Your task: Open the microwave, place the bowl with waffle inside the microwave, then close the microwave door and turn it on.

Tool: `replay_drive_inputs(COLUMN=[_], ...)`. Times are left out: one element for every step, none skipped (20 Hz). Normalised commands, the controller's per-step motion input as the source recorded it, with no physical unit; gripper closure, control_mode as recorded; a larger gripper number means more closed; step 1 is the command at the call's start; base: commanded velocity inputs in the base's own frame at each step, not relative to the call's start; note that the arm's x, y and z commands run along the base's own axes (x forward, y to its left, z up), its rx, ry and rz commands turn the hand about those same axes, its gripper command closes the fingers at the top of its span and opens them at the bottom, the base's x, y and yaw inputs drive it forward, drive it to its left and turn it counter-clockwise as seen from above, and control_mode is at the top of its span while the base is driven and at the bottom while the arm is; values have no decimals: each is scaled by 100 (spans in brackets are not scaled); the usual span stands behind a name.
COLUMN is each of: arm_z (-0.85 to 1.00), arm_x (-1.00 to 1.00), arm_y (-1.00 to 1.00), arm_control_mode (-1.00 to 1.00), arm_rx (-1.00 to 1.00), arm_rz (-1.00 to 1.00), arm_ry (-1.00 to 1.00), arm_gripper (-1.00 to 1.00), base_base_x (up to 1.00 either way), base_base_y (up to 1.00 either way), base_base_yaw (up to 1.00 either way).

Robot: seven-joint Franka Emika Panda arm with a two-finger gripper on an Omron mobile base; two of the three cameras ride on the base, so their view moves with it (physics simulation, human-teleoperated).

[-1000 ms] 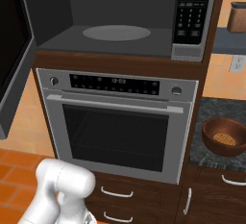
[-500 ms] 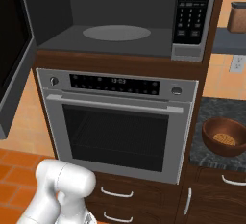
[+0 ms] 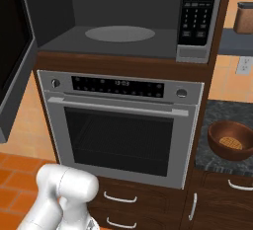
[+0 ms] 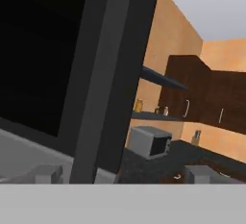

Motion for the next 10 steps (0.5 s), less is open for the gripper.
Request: replay_drive_inputs(arm_z=[-46,-38,-31,-16,-9,0,-1,0,0,0], arm_x=[0,0,8,22,23,19,19,21,29,31], arm_y=[-54,-56,-64,-100,-100,-100,-100,-100,-100,-100], arm_control_mode=[-100,-100,-100,-100,-100,-100,-100,-100,-100,-100], arm_rx=[0,0,0,3,8,13,15,17,21,23], arm_rz=[53,51,49,47,45,43,43,43,43,45], arm_ry=[5,11,8,5,4,0,0,0,0,0], arm_gripper=[-100,-100,-100,-100,-100,-100,-100,-100,-100,-100], base_base_x=[0,0,0,0,0,0,0,0,0,0], base_base_y=[0,0,0,0,0,0,0,0,0,0], base_base_yaw=[0,0,0,0,0,0,0,0,0,0])
